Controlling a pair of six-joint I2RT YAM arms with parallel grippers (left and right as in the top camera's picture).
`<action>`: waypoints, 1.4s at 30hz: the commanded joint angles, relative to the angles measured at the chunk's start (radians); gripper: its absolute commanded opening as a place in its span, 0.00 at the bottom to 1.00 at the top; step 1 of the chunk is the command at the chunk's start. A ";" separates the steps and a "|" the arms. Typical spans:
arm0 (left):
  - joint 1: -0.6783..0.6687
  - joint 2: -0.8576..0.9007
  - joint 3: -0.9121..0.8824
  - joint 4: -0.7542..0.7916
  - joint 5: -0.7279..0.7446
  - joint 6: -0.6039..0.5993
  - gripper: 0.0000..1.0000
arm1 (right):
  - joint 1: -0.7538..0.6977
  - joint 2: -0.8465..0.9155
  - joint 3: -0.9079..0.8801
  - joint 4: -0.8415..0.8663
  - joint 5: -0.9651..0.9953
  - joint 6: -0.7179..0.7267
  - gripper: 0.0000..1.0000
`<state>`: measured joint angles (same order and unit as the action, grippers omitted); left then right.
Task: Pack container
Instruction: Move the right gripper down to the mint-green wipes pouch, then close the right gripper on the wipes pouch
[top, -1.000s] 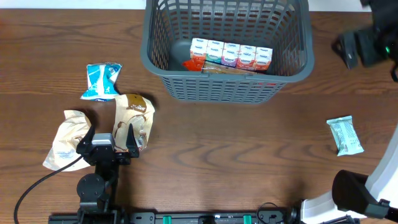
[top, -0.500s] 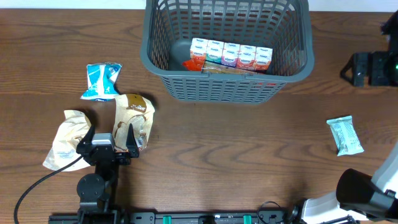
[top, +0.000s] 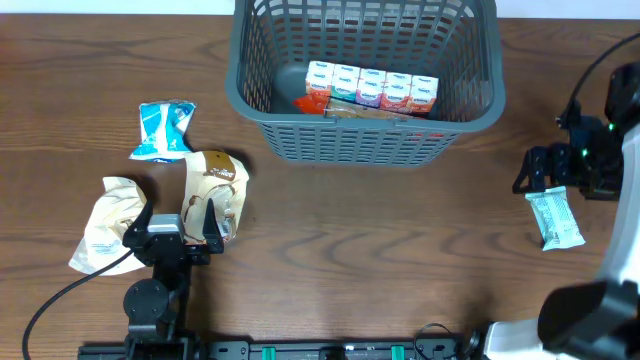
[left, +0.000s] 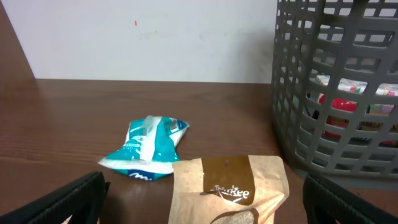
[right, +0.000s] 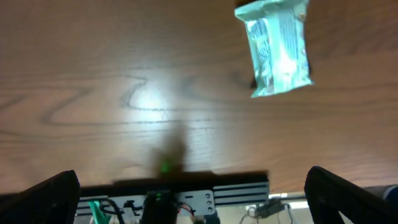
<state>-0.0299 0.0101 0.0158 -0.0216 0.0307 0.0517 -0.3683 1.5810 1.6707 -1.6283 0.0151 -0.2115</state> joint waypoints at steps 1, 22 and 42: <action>0.000 -0.006 -0.012 -0.044 0.032 -0.004 0.99 | -0.007 -0.157 -0.046 0.015 0.007 0.035 0.99; 0.000 -0.006 -0.012 -0.044 0.032 -0.004 0.99 | -0.085 -0.047 -0.378 0.523 0.055 -0.422 0.99; 0.000 -0.006 -0.012 -0.045 0.032 -0.005 0.99 | -0.282 0.126 -0.437 0.670 -0.089 -0.602 0.95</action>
<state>-0.0299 0.0101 0.0158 -0.0216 0.0307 0.0517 -0.6224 1.7031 1.2591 -0.9630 -0.0261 -0.7391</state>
